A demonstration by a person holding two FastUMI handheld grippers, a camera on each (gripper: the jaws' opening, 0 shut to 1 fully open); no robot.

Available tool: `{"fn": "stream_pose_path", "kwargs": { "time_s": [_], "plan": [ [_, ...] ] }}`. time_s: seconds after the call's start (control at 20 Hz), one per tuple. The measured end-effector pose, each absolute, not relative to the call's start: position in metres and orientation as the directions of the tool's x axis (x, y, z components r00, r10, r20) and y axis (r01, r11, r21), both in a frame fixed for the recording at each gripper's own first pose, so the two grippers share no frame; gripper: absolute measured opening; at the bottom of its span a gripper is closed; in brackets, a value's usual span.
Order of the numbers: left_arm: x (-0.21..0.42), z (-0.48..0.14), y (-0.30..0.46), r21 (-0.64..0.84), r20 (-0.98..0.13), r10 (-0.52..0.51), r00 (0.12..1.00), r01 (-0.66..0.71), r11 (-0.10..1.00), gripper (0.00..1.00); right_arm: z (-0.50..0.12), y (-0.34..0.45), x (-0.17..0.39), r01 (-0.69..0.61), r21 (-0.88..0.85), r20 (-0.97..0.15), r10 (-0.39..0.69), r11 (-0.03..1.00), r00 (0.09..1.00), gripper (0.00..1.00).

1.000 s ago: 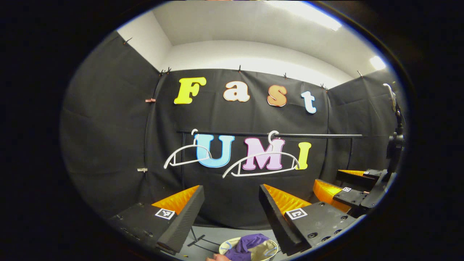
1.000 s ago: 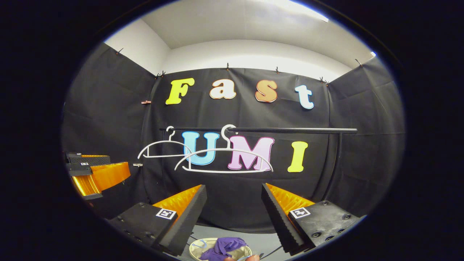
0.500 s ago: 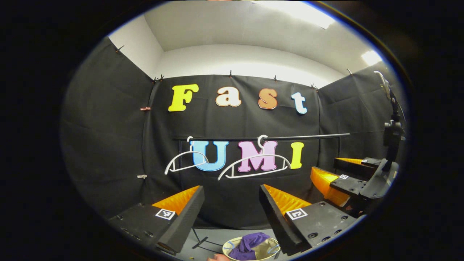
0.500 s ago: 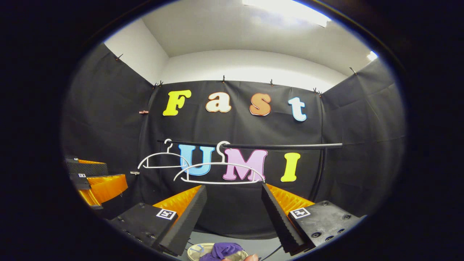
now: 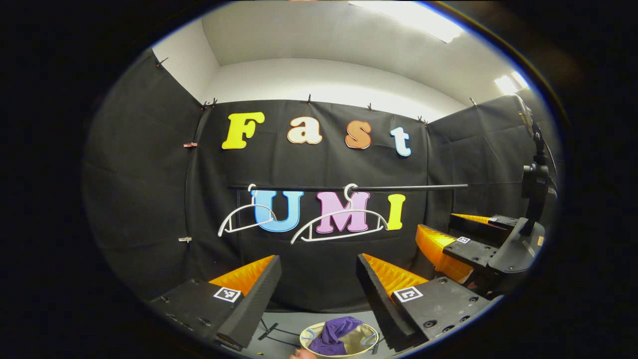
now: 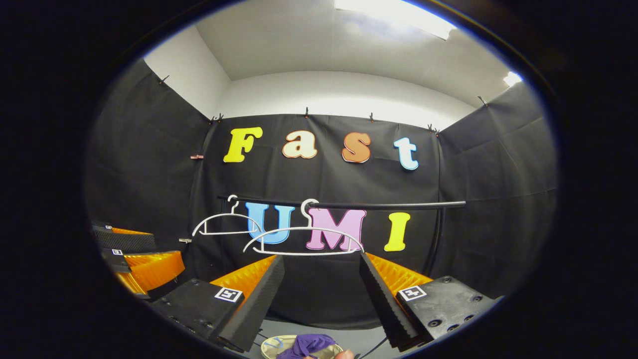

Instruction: Grasp the clothes on the hanger with both hands and then place them into the laundry hamper below.

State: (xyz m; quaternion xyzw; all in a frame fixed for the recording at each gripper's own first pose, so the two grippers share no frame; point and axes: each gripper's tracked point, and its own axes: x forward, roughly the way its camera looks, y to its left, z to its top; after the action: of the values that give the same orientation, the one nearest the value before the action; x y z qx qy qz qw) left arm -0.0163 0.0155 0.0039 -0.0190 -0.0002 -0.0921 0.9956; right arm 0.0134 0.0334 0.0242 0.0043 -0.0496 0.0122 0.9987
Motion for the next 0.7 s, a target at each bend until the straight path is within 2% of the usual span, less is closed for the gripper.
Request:
{"fn": "stream_pose_path", "kwargs": {
  "time_s": [0.1, 0.15, 0.25, 0.4, 0.55, 0.6, 0.7],
  "plan": [
    [-0.0165, 0.0017, 0.0134, -0.036, 0.001, -0.196, 0.981, 0.196, 0.980, 0.95, 0.0224, 0.0307, 0.0123, -0.023, 0.014, 0.088, 0.021, 1.000, 0.996, 0.99],
    [-0.0156, 0.0010, 0.0133, -0.034, 0.002, -0.203, 0.979, 0.203, 0.979, 0.92, 0.0230, 0.0302, 0.0123, -0.019, 0.023, 0.085, 0.017, 1.000, 0.996, 0.96],
    [-0.0157, 0.0005, 0.0119, -0.038, 0.003, -0.215, 0.977, 0.215, 0.976, 0.95, 0.0218, 0.0286, 0.0134, -0.008, 0.038, 0.078, 0.005, 0.999, 0.997, 0.99],
    [-0.0164, 0.0035, 0.0083, -0.072, 0.009, -0.236, 0.972, 0.236, 0.969, 0.95, 0.0212, 0.0259, 0.0134, 0.008, 0.033, 0.075, -0.011, 0.999, 0.997, 0.96],
    [-0.0159, -0.0004, 0.0124, -0.069, 0.001, -0.240, 0.971, 0.239, 0.968, 0.95, 0.0203, 0.0257, 0.0129, 0.020, 0.043, 0.070, -0.023, 0.999, 0.997, 0.96],
    [-0.0156, -0.0015, 0.0142, -0.067, -0.003, -0.241, 0.971, 0.240, 0.969, 0.98, 0.0211, 0.0263, 0.0127, 0.018, 0.052, 0.069, -0.021, 0.998, 0.997, 0.98],
    [-0.0148, -0.0010, 0.0179, -0.064, -0.007, -0.241, 0.970, 0.240, 0.969, 0.95, 0.0249, 0.0244, 0.0116, 0.024, 0.059, 0.075, -0.028, 0.998, 0.997, 0.98]
  ]
}}
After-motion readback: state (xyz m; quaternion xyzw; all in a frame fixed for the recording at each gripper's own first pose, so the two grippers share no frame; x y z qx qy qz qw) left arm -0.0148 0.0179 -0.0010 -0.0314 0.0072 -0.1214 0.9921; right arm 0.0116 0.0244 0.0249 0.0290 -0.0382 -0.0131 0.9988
